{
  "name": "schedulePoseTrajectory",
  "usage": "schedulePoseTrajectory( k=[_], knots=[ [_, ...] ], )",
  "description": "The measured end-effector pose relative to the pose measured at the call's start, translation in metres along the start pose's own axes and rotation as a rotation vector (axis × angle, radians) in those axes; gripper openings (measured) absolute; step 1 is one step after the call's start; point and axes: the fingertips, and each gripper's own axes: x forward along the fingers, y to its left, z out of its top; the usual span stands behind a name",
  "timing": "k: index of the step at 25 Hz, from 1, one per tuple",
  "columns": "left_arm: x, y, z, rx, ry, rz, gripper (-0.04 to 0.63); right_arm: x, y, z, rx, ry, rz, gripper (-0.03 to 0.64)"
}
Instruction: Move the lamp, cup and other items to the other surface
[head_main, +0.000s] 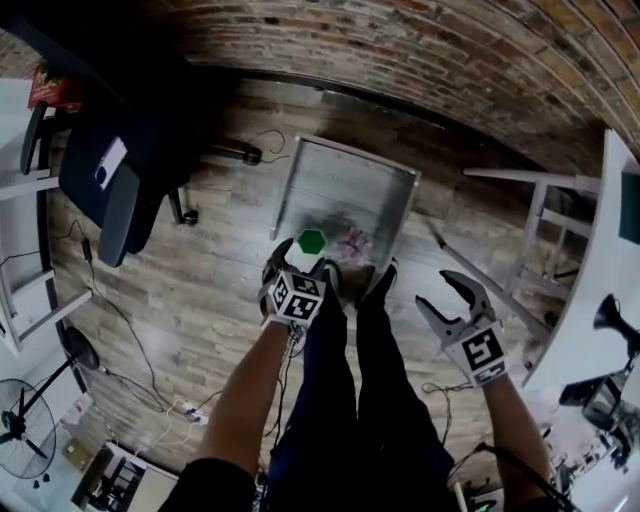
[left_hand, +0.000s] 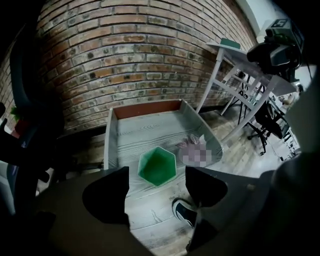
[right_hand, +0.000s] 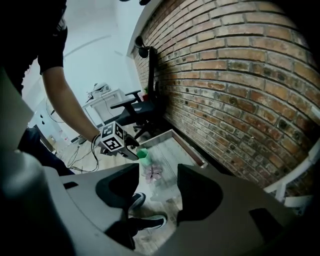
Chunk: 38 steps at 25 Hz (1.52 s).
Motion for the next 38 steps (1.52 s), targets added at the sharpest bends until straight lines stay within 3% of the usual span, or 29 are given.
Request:
schedulePoseTrajectory(
  k=[8,14,24,30,35,38],
  knots=[
    [0.039,0.003,-0.001,0.075,0.032,-0.020,0.334,-0.002,-0.002,-0.034,0.045,0.044,-0.039,0.252],
    [0.025,0.001,0.011,0.108,0.056,-0.033,0.308,-0.015,0.006,-0.032,0.069,0.011,-0.063,0.250],
    [-0.102,0.007,0.073,0.135,-0.034,-0.070,0.307,-0.079,0.023,0.039,0.088,-0.099,-0.134,0.241],
    [-0.193,0.010,0.109,0.242,-0.049,-0.090,0.308,-0.136,0.034,0.081,0.167,-0.206,-0.185,0.227],
    [-0.252,-0.002,0.156,0.399,-0.083,-0.135,0.307,-0.188,0.034,0.099,0.219,-0.288,-0.263,0.229],
    [-0.285,-0.015,0.177,0.421,-0.101,-0.185,0.307,-0.215,0.044,0.099,0.217,-0.285,-0.304,0.232]
  ],
)
